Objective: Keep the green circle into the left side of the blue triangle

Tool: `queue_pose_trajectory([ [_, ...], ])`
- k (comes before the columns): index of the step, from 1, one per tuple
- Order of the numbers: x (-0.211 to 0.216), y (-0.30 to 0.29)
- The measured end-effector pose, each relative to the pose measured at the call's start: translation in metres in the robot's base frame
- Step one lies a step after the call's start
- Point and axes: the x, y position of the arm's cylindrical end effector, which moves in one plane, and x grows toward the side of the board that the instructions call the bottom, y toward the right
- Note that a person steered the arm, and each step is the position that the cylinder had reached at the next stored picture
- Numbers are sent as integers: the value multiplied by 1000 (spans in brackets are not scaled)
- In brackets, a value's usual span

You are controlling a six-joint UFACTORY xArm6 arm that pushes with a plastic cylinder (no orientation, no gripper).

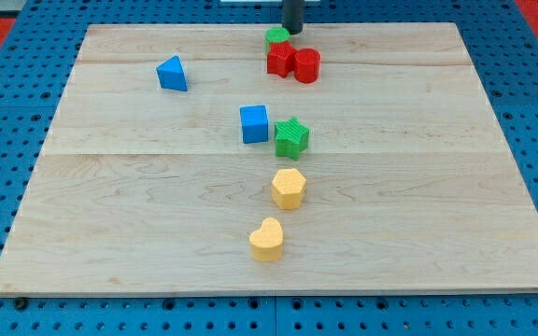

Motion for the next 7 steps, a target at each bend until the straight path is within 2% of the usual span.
queue_pose_trajectory([
  [5, 0, 13],
  [6, 12, 27],
  [7, 32, 15],
])
